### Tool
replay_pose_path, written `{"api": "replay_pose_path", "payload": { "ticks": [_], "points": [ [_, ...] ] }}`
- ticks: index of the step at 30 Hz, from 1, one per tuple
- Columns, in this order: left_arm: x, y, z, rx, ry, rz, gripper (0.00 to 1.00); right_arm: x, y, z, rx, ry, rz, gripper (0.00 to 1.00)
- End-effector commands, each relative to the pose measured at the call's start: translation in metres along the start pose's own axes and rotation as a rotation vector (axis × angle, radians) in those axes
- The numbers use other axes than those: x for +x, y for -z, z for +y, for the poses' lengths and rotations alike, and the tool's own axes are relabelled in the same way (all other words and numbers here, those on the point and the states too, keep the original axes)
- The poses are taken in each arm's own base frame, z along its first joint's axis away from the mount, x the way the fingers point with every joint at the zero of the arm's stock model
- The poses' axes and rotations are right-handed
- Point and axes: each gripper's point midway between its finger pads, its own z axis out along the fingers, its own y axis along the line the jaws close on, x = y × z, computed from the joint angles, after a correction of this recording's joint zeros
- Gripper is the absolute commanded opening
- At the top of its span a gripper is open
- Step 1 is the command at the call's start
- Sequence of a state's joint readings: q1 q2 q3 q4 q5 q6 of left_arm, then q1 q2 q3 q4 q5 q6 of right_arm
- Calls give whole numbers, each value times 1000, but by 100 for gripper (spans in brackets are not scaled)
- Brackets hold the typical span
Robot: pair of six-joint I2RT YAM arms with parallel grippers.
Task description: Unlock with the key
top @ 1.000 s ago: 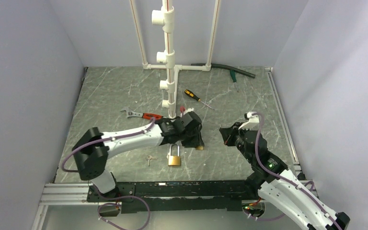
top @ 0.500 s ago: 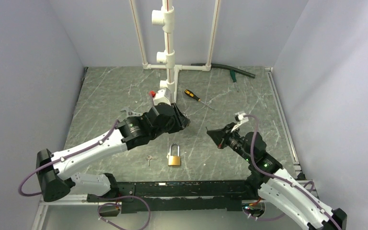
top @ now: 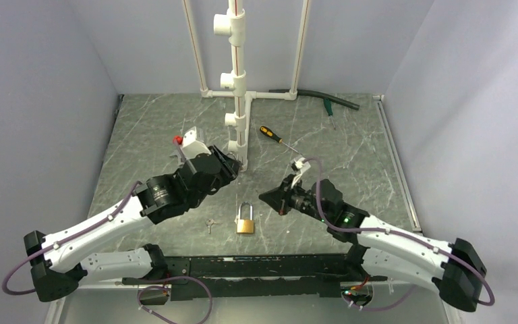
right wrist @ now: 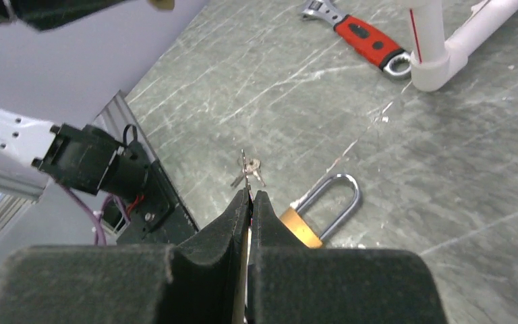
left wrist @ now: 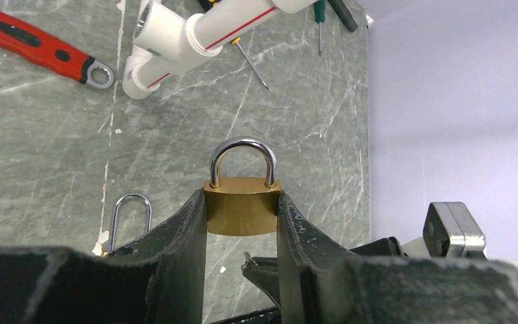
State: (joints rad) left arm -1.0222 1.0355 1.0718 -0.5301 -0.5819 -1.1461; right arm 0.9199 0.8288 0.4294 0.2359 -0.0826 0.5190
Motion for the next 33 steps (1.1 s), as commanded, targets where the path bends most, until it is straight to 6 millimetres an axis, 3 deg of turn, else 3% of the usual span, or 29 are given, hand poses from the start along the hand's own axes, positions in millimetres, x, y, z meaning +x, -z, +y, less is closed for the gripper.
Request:
{"api": "replay_pose_path", "payload": {
  "ticks": [1,10,33],
  "points": [
    [-17,8,3,-12,75,-69,0,-55,-21,21,-18,9,-155,0],
    [-15,12,12,-7,116,-58,0,-70,-48,36,-67,12,-159,0],
    [-3,-4,11,7,171,-36,0,-60,-54,54,-153,29,-95,0]
  ]
}}
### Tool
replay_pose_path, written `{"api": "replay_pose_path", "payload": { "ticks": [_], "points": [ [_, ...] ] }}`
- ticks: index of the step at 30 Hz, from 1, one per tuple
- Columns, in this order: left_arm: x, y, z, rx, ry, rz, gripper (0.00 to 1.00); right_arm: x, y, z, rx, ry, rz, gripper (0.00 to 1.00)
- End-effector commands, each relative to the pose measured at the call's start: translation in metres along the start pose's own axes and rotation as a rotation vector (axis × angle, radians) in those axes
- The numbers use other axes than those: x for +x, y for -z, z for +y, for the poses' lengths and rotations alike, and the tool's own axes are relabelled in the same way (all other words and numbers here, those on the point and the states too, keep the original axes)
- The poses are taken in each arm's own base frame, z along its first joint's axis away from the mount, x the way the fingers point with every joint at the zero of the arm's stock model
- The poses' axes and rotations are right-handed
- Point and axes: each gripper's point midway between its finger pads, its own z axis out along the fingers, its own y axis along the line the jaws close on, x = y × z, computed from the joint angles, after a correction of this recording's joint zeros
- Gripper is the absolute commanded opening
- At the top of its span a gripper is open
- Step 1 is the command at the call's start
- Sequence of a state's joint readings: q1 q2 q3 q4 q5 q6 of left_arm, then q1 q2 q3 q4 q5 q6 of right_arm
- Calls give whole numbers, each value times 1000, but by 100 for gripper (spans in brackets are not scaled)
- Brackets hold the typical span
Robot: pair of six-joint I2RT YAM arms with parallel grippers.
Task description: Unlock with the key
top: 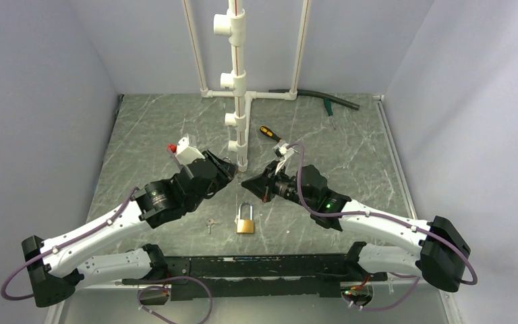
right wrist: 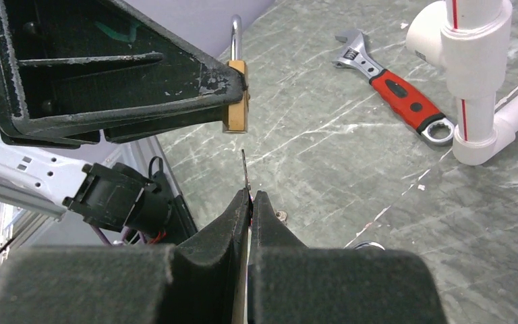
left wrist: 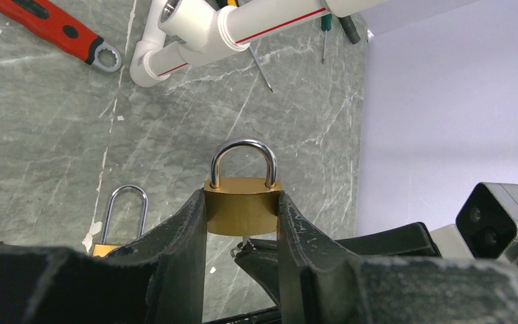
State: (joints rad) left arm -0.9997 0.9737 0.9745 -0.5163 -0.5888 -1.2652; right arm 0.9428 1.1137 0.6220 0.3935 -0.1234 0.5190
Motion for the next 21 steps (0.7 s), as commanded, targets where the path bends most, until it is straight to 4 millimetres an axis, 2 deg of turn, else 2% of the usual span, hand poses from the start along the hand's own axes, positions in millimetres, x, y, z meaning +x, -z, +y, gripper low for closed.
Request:
{"api": "replay_pose_path", "payload": {
  "ticks": [1,21],
  "points": [
    [-3,-3,-14,41,57,-13,0,-28,-3,21,-64,22,-73,0],
    [3,-3,-14,55,66,13,0,-39,-6,15,-12,6,-104,0]
  ]
}}
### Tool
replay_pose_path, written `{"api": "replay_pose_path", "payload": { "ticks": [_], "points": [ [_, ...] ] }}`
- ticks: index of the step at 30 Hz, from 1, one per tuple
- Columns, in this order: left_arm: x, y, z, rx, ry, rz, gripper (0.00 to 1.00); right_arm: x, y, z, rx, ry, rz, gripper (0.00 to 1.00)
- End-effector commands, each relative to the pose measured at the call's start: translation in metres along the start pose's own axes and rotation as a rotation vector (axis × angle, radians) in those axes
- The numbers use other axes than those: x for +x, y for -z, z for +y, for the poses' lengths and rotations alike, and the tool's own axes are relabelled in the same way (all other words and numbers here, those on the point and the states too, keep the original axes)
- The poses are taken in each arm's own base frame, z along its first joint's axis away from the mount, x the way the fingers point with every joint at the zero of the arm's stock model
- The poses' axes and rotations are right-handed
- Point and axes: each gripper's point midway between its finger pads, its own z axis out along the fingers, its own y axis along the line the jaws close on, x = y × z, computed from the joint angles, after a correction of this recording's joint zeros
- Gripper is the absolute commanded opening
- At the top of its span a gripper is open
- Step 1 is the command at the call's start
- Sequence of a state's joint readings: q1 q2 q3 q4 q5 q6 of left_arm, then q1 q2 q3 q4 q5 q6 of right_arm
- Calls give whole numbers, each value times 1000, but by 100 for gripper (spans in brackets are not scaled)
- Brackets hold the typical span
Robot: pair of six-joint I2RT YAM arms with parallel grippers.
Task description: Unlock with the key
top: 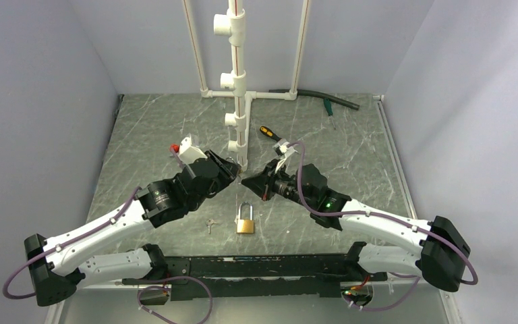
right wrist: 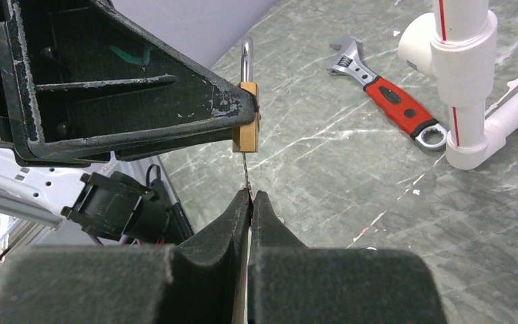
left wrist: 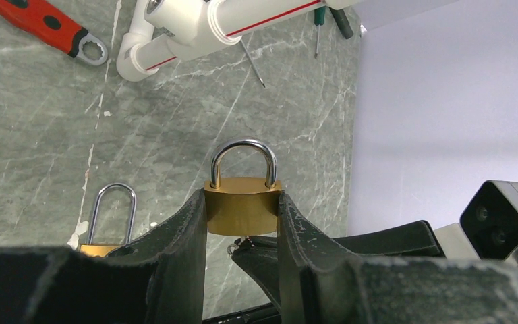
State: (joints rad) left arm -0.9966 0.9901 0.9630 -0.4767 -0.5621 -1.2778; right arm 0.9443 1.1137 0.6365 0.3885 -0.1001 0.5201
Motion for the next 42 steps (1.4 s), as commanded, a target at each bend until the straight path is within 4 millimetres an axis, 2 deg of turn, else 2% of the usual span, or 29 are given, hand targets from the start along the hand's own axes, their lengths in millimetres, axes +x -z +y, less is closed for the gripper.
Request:
{"api": "replay_pose_path", "payload": {
  "ticks": [1,28,35,42],
  "points": [
    [-3,2,-10,42,46,-6,0,-32,-5,14,-23,3,-84,0],
    [2,4,-13,122,50,5,0,-25,-14,6,10,-27,-65,0],
    [1,5,-14,168,35,-7,0,-31,-19,16,-20,-64,-41,0],
    [2,4,-13,183,34,-14,0,-42,-21,11,5,-156,-22,0]
  ]
}}
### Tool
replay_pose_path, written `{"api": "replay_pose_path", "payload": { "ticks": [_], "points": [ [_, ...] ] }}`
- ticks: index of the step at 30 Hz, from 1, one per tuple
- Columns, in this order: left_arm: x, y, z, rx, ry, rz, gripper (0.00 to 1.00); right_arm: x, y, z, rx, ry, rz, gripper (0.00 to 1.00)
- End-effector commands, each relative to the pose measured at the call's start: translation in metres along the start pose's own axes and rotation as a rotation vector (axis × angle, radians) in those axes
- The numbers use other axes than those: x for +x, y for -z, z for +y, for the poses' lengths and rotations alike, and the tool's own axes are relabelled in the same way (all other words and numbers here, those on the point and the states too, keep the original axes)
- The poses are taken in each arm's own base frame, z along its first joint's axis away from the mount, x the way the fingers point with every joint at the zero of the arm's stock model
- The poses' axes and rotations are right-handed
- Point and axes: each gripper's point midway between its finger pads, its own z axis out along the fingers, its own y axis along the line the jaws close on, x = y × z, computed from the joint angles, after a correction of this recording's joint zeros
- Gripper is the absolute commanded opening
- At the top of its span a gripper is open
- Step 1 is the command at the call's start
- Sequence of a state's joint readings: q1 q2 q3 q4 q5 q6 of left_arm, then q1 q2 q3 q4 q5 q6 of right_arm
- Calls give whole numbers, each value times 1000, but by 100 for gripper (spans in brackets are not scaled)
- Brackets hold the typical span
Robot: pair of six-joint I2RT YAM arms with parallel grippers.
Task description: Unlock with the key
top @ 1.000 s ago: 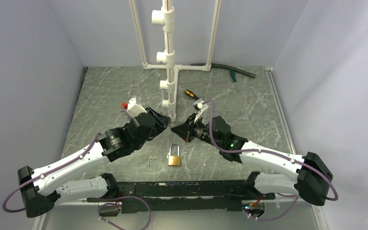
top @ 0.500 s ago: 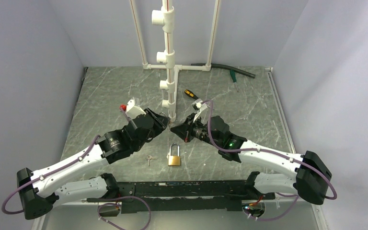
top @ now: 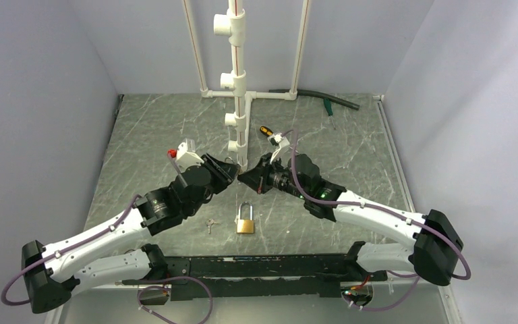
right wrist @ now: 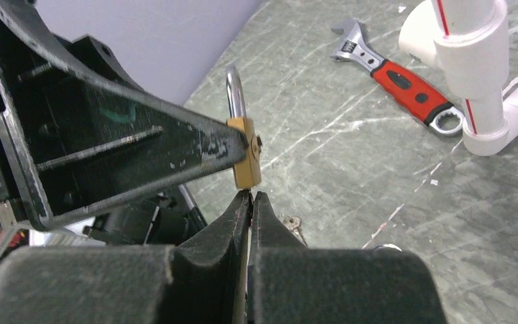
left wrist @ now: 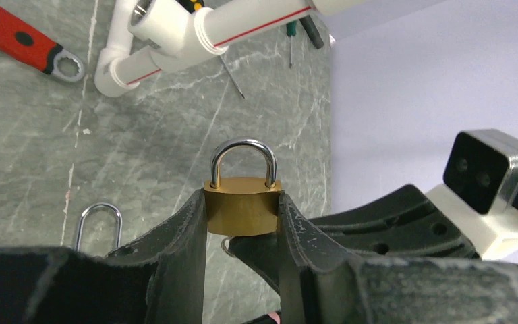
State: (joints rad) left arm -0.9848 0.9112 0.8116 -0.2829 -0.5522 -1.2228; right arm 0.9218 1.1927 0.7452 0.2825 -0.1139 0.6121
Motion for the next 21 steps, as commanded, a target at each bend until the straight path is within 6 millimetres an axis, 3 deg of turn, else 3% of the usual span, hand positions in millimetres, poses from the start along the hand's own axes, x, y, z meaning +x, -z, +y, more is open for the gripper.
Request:
{"api": "replay_pose_path", "payload": {
  "ticks": [1,21],
  "points": [
    [2,4,-19,83,22,21,0,-37,-3,21,-59,-57,-75,0],
    [23,-8,-27,85,33,94,0,-71,9,27,-118,138,-255,0]
  ]
}}
